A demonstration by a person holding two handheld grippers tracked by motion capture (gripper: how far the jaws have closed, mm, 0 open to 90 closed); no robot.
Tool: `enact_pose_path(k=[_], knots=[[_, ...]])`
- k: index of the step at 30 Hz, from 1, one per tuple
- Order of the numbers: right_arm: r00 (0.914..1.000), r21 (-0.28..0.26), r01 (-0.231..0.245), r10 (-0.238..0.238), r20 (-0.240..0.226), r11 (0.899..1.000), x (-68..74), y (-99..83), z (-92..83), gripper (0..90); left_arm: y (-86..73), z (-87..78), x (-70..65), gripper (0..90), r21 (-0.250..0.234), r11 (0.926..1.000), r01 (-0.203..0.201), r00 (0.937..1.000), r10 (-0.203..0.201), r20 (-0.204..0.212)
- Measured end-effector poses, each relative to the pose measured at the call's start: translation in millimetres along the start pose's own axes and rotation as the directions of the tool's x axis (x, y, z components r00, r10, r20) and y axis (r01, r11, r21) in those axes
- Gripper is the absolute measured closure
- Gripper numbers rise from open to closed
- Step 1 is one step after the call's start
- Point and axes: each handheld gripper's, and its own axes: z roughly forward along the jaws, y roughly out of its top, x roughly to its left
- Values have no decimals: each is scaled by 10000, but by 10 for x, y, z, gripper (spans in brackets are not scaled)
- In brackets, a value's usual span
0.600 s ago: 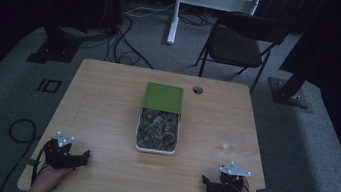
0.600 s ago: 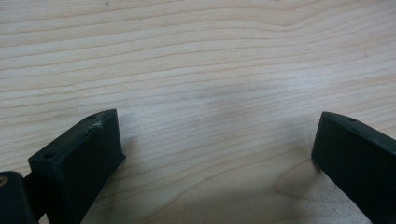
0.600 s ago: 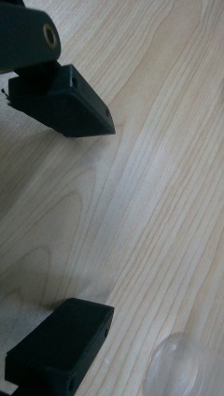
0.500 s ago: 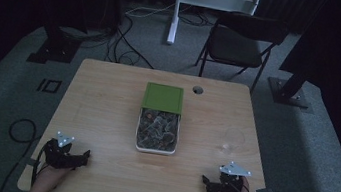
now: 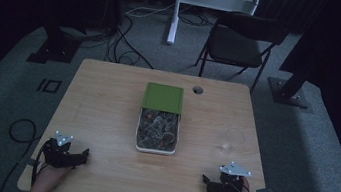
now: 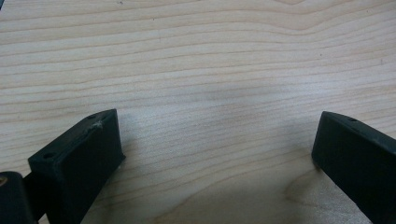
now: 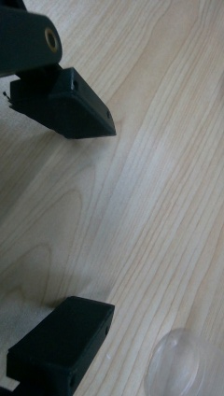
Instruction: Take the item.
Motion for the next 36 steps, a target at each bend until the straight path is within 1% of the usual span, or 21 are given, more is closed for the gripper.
enact_pose_path(k=[12, 17, 19, 25, 29, 36], knots=[[10000, -31, 44, -44, -32, 10000, 8, -1, -2, 139, 1, 1, 1, 22, 0, 10000, -3, 10000, 3, 16], [9995, -60, -175, 173, -282, 9998, 26, 15, -6, 144, 2, 1, 2, 21, 1, 10000, -3, 10000, 3, 20], [9997, -109, -129, 127, -221, 9999, 30, 26, -5, 146, 2, 1, 1, 21, -1, 10000, -3, 10000, 3, 20], [9996, -229, -71, 65, -269, 9997, 55, 88, -32, 147, 2, 2, 2, 21, 1, 10000, -10, 10000, 10, 26], [9998, -403, -143, 136, -176, 9991, 59, 138, -68, 146, 2, 2, 2, 21, 0, 10000, -12, 10000, 12, 25], [9997, -610, -53, 38, -250, 9981, 93, 251, -136, 147, 2, 2, 2, 21, 1, 10000, -11, 10000, 11, 28]])
